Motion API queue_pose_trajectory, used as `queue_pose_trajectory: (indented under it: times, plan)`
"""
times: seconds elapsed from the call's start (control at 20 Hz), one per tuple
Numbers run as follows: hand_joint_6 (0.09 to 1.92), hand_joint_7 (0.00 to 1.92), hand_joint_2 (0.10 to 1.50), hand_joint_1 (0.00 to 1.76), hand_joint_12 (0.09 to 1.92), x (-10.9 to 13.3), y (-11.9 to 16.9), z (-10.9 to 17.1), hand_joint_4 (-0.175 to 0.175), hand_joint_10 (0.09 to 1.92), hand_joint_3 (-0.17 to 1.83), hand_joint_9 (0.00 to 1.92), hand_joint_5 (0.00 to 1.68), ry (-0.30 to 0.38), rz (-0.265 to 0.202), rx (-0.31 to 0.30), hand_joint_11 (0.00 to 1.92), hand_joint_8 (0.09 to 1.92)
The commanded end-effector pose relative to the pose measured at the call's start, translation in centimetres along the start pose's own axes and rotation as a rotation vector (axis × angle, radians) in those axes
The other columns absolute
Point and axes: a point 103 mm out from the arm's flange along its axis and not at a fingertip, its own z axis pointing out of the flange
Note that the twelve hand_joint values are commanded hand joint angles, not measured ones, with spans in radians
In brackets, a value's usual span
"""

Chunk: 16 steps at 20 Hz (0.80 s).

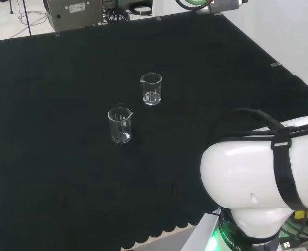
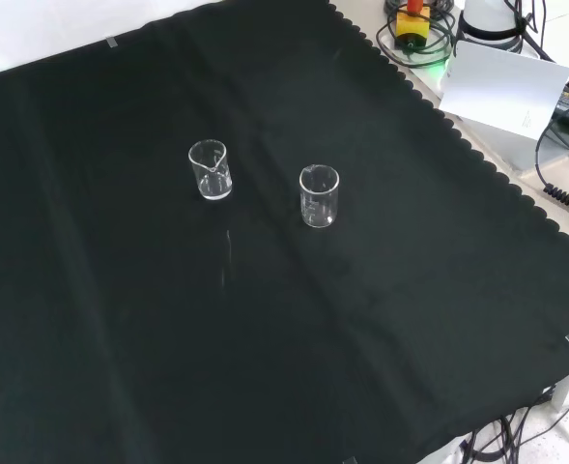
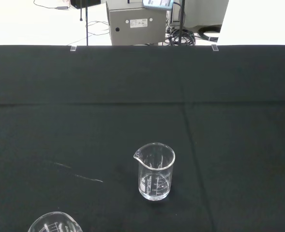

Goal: Pick up the beaker on the right.

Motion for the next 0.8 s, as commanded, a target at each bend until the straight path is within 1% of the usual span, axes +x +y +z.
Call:
queue_pose_trajectory:
  times: [0.05, 0.15, 0.2, 0.25, 0.45, 0.55, 0.75, 0.8]
  plan:
    - [0.31, 0.01, 1.18, 0.09, 1.31, 0.3, 0.0, 0.1, -0.056, 0.73, 0.51, 0.11, 0.21, -0.009, 0.0, -0.011, 0.02, 0.54]
    - [0.19, 0.0, 1.26, 0.05, 1.34, 0.9, 0.0, 0.2, -0.057, 0.75, 0.38, 0.09, 0.26, -0.008, 0.0, -0.007, 0.0, 0.54]
    - [0.15, 0.0, 1.28, 0.05, 1.35, -0.1, 0.1, 0.1, -0.057, 0.75, 0.34, 0.09, 0.27, -0.002, 0.0, -0.008, 0.0, 0.54]
    - [0.13, 0.0, 1.29, 0.04, 1.35, -0.5, 0.2, 0.1, -0.057, 0.75, 0.32, 0.09, 0.28, -0.001, 0.0, -0.011, 0.0, 0.54]
    - [0.12, 0.0, 1.3, 0.04, 1.35, -0.6, 0.3, 0.2, -0.057, 0.75, 0.3, 0.09, 0.29, -0.005, 0.005, -0.006, 0.0, 0.54]
    - [0.11, 0.0, 1.3, 0.04, 1.35, -0.5, 0.5, 0.5, -0.057, 0.75, 0.3, 0.09, 0.29, -0.005, 0.016, 0.005, 0.0, 0.54]
    - [0.09, 0.03, 1.3, 0.08, 1.37, -0.7, 1.3, 2.4, -0.057, 0.76, 0.26, 0.14, 0.31, 0.006, 0.035, 0.046, 0.0, 0.6]
    - [0.09, 0.06, 1.27, 0.15, 1.37, -0.7, 1.5, 3.0, -0.059, 0.77, 0.25, 0.17, 0.32, 0.009, 0.033, 0.038, 0.0, 0.62]
